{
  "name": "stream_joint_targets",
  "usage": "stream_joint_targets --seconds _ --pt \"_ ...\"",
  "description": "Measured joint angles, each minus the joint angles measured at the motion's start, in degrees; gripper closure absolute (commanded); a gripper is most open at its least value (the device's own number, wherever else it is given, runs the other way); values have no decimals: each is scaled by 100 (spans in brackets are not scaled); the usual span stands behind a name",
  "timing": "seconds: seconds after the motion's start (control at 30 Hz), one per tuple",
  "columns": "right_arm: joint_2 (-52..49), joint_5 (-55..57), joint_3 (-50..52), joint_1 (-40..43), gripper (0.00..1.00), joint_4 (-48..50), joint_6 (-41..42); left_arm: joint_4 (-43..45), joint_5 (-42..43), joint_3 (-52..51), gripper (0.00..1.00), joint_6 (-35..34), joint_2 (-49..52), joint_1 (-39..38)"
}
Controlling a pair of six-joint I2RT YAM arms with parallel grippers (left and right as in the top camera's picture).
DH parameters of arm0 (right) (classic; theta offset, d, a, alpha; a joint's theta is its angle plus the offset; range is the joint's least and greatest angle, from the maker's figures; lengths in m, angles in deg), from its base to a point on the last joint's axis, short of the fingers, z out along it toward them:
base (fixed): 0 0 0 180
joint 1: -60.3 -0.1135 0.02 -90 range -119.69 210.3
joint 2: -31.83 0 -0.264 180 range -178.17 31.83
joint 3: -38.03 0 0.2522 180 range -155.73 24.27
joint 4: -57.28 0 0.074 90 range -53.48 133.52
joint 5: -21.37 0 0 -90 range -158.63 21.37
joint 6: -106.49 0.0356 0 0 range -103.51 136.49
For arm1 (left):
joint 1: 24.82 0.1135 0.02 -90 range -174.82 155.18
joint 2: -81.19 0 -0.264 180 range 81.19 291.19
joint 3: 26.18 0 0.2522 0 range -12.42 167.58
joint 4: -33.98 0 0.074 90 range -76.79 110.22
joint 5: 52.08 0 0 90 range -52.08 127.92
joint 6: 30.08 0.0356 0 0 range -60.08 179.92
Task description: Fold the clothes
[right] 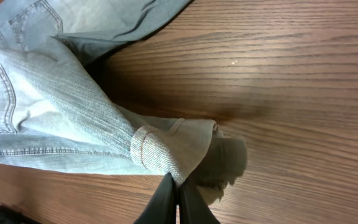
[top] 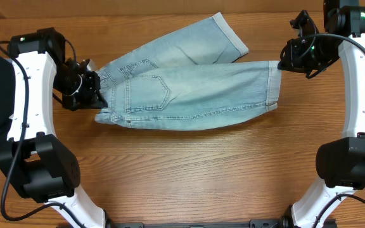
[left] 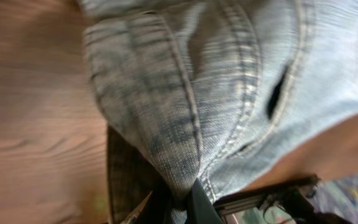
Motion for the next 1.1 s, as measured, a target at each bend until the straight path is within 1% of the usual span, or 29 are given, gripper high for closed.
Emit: stream_joint_targets --seconds 0.13,0.2,0.27,0.3,0.37,0.43,0.47,0.57,0.7,0.77,0.87,0.97,1.03,1.1 --pt "31 87 0 28 96 -26 0 391 391 0 96 496 0 -293" --pt "74 92 0 101 96 -208 9 595 463 0 96 730 0 -549" --pt "133 153 0 245 96 -422 2 603 516 0 95 955 0 -898" --pt "153 195 0 315 96 -457 4 566 516 0 85 1047 0 -1137" --pt "164 234 0 422 96 -457 2 461 437 0 51 1123 0 -1381" --pt "164 258 0 496 96 -455 2 393 289 0 27 1187 0 -1534" --pt "164 262 0 507 96 -455 4 387 232 0 24 1176 0 -1530" --pt "164 295 0 509 96 -431 4 256 192 0 24 1174 0 -1508" --pt "164 304 0 511 96 -409 4 286 168 0 29 1130 0 -1508" --pt "164 306 0 511 96 -407 2 313 -57 0 30 763 0 -1508" --pt "164 306 0 511 96 -409 0 326 -496 -2 35 -81 0 -1508" --pt "164 321 0 511 96 -404 7 437 -584 -258 40 -507 0 -1480" --pt "164 323 0 511 96 -400 2 761 -431 -682 43 -678 22 -1421" --pt "164 321 0 511 96 -398 4 1287 -20 -1287 43 -824 61 -1397"
